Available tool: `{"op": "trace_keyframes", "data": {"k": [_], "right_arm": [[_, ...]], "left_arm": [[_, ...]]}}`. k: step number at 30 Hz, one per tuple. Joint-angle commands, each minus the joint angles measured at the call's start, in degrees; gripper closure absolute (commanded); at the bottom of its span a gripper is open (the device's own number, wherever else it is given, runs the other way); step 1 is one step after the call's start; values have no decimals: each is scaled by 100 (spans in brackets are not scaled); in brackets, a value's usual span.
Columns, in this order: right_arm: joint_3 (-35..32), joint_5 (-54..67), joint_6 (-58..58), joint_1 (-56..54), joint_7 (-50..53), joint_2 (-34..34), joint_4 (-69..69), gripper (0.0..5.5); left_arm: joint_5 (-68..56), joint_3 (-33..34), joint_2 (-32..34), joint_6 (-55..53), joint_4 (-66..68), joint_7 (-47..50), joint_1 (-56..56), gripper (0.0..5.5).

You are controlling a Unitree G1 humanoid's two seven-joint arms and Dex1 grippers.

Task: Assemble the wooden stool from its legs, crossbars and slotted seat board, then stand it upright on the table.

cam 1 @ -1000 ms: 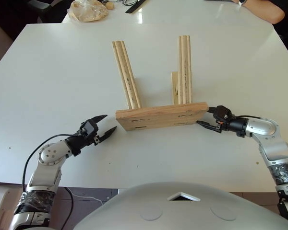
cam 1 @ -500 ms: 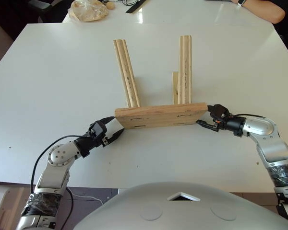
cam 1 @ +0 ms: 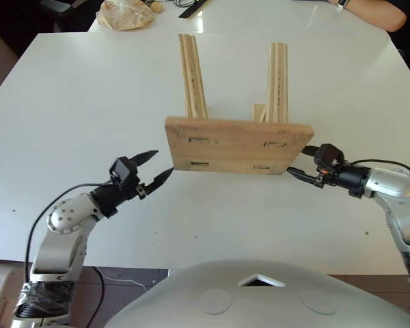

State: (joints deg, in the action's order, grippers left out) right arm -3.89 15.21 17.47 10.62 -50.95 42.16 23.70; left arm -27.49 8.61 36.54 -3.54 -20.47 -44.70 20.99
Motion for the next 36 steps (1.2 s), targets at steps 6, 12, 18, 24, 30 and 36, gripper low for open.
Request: {"op": "trace_keyframes", "data": {"k": [6, 12, 18, 24, 30, 36], "right_arm": [[-1433, 2630, 1240, -869, 162, 268, 1847, 267], [-1526, 2670, 1370, -1216, 202, 478, 1832, 267], [-1089, 2187, 1161, -1232, 233, 440, 1750, 267], [-825, 1686, 801, -1102, 107, 441, 1558, 267], [-942, 1614, 555, -1145, 139, 334, 1052, 267], [-1064, 1254, 57, -933, 418, -147, -439, 267]], "left_arm": [[-2507, 776, 366, -1381, -1841, 241, -581, 235], [-3353, 1281, 547, -1897, -1528, 621, -1424, 235], [-2840, 1106, 635, -1940, -1358, 233, -1376, 235], [-1168, 248, 548, -1046, -728, -491, -350, 235], [-1928, 716, 426, -1499, -718, -279, -1065, 235], [-1556, 1183, 61, -1176, 884, -437, -819, 235]]}}
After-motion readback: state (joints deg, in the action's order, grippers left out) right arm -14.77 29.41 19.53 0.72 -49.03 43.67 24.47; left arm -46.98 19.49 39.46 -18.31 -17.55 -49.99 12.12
